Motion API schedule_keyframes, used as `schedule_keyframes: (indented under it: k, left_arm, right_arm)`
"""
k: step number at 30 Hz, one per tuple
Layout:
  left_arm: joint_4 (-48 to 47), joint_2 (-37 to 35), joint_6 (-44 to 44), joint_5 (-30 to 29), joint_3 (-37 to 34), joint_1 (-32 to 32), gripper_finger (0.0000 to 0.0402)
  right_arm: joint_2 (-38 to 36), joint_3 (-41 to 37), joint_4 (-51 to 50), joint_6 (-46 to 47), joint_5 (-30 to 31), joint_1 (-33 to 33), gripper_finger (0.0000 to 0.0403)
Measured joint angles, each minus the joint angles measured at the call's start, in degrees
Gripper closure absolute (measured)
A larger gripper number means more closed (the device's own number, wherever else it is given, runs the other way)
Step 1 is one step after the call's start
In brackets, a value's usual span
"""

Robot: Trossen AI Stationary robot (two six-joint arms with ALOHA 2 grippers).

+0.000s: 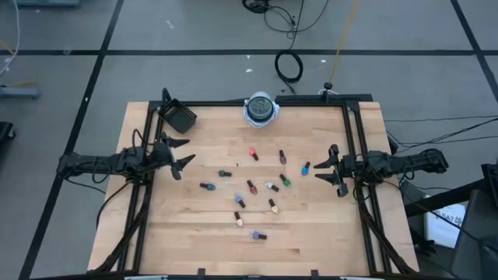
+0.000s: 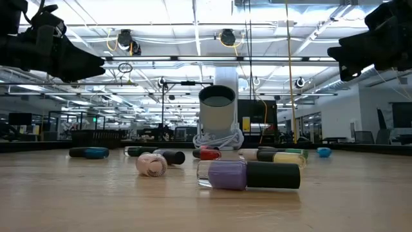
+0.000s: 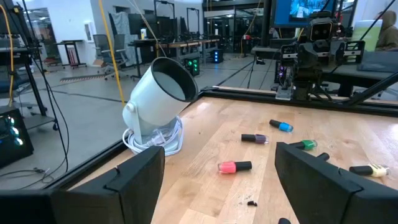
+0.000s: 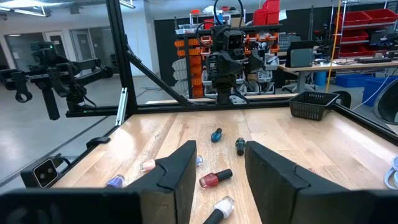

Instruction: Pick & Place Nail Polish

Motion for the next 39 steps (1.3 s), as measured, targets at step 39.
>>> schedule_keyframes:
  k: [39]
  left_arm:
    - [0.0, 0.0, 0.0, 0.0, -0.02, 0.0, 0.0107]
  right_arm:
    - [0.02, -0.02, 7.16, 11.74, 0.11, 0.0, 0.0277]
